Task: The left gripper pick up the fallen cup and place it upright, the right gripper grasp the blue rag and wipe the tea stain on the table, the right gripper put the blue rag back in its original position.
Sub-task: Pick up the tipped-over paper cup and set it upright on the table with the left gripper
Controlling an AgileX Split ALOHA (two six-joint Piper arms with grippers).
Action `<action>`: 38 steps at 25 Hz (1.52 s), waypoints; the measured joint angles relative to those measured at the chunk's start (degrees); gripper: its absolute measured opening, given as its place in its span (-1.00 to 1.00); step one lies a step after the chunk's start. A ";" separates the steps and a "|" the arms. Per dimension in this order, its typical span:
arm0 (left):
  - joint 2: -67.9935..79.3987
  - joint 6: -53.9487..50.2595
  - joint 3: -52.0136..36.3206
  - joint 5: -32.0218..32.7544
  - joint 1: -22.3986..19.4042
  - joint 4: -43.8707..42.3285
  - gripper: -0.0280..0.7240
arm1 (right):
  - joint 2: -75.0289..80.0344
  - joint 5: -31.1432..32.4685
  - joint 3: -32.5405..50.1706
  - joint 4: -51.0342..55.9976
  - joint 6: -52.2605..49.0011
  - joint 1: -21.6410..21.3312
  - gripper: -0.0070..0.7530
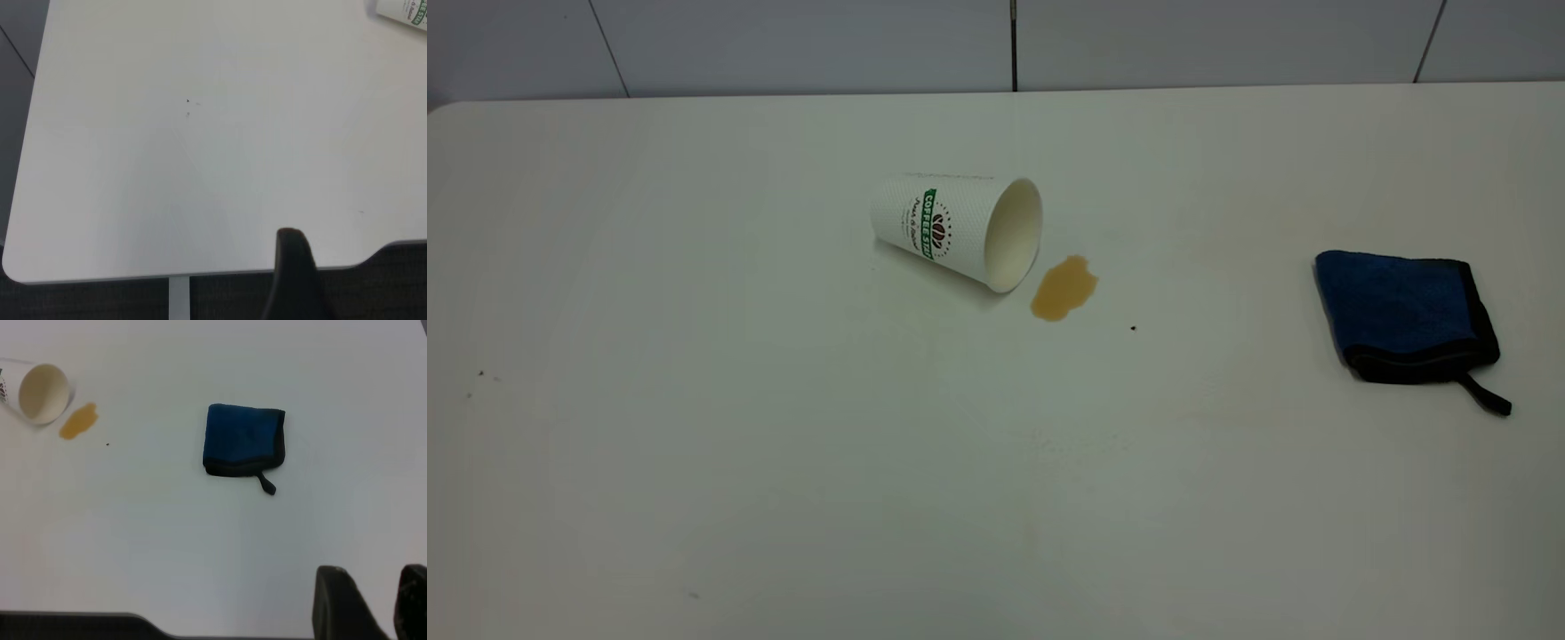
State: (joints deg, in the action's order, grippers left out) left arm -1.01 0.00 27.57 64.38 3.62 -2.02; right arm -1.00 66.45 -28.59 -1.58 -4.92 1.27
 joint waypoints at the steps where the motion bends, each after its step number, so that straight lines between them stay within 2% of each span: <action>1: 0.00 0.00 0.00 0.00 0.00 0.00 0.46 | 0.00 0.00 0.00 0.00 0.00 0.00 -0.35; 33: 0.00 0.00 0.00 -0.08 0.00 0.00 0.46 | 0.00 0.00 0.00 0.00 0.00 0.00 -0.35; 38: 5.53 2.58 3.25 -3.02 0.00 3.39 0.46 | 0.00 0.00 0.00 0.00 0.00 0.00 -0.35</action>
State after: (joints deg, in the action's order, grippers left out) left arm 4.52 2.58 30.82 61.36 3.62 1.37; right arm -1.00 66.45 -28.59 -1.58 -4.92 1.27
